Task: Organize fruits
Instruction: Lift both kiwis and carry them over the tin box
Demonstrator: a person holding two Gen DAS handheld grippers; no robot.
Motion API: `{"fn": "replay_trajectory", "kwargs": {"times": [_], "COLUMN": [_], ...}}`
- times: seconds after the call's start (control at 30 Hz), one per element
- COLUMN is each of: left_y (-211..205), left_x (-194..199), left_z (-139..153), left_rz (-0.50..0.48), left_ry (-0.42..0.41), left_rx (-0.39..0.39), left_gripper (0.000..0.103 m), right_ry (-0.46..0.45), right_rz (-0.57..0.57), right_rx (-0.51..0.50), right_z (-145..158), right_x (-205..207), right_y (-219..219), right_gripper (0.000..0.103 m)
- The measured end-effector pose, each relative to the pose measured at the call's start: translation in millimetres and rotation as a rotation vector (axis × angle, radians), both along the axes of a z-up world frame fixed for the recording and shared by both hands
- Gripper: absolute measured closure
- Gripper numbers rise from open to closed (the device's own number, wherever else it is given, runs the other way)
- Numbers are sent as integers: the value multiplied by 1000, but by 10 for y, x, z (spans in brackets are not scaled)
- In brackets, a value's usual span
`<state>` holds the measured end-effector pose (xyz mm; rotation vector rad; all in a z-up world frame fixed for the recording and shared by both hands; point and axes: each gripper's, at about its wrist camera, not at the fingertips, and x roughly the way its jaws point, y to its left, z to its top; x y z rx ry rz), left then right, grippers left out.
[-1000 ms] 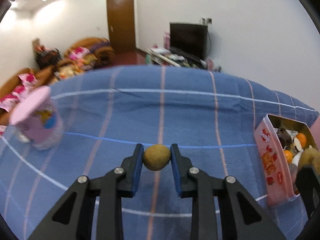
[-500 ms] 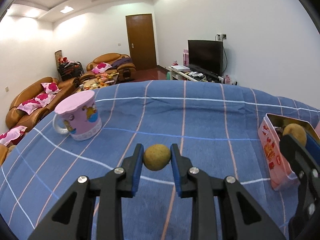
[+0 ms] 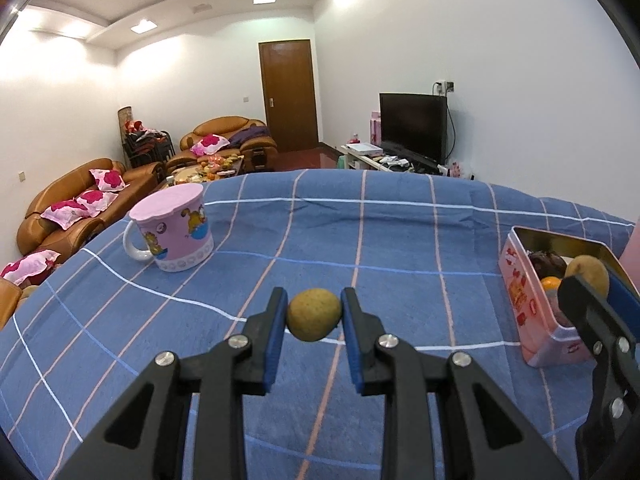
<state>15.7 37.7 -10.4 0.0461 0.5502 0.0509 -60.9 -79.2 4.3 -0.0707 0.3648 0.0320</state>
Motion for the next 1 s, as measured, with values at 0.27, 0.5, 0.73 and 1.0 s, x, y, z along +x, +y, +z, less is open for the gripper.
{"fn": "replay_trajectory", "kwargs": {"times": [0.27, 0.5, 0.73, 1.0], "left_y": [-117, -288, -493, -741], "left_x": [-101, -164, -209, -258], "left_z": [13, 18, 23, 31], "left_rz": [-22, -50, -83, -129], "left_ry": [-18, -19, -17, -13], "left_rx": [5, -6, -18, -34], "left_gripper": [74, 74, 74, 74], "right_ry": [4, 7, 1, 3], "right_rz": [-19, -43, -61, -89], "right_rx": [-7, -9, -19, -22], "right_z": [16, 38, 52, 65], "right_x": [-108, -192, -265, -311], "right_y": [-130, -259, -392, -590], "right_gripper": [76, 76, 76, 76]}}
